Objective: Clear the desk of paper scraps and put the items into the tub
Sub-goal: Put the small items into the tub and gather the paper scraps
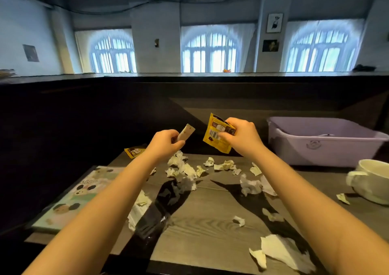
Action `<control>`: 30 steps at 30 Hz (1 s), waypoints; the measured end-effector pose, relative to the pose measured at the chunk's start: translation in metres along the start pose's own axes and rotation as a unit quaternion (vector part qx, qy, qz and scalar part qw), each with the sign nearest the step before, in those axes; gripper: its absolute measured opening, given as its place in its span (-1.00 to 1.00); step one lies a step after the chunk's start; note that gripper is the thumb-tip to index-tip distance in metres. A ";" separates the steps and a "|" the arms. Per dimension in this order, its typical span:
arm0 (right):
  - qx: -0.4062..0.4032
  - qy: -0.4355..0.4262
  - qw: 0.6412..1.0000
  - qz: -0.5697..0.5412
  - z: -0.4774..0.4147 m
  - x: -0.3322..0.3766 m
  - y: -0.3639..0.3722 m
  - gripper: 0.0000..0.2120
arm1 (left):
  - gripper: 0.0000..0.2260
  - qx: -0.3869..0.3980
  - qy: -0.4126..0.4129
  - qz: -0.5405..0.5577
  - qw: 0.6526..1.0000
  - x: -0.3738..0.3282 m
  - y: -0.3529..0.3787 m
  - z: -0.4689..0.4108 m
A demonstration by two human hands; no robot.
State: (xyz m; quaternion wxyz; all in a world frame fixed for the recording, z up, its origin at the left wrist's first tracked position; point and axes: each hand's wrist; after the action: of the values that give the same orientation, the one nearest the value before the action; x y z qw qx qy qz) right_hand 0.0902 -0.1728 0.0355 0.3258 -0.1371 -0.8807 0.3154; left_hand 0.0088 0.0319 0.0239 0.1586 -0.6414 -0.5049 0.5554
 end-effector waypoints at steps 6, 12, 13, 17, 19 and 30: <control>-0.022 0.031 0.994 0.099 0.036 -0.020 -0.056 -0.88 | -0.81 0.023 0.030 0.030 0.999 -0.055 0.015 0.014; -0.066 0.076 0.982 0.158 0.059 -0.062 -0.106 -0.90 | -0.80 0.046 0.056 0.048 0.996 -0.114 0.042 0.009; -0.068 0.082 0.980 0.166 0.061 -0.070 -0.113 -0.91 | -0.80 0.049 0.058 0.053 0.996 -0.123 0.047 0.007; -0.080 0.112 0.971 0.196 0.061 -0.100 -0.140 -0.89 | -0.79 0.057 0.063 0.052 0.995 -0.151 0.068 -0.008; -0.091 0.124 0.962 0.225 0.057 -0.114 -0.150 -0.92 | -0.79 0.056 0.069 0.045 0.995 -0.163 0.079 -0.016; -0.003 0.075 0.867 0.492 0.004 -0.170 -0.178 -0.71 | -0.85 0.062 0.106 0.045 0.991 -0.205 0.130 -0.062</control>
State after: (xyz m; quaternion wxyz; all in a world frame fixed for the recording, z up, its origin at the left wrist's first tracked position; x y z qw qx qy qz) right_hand 0.2087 -0.3868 0.0651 0.1929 -0.5771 -0.6725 0.4213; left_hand 0.1506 -0.1721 0.0585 0.2258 -0.7076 -0.4206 0.5210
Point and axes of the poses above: each hand's wrist, its own z-axis away from the middle knuckle, its own y-axis out of the palm, x = y × z, and after that the axes turned 5 degrees about -y, right-handed
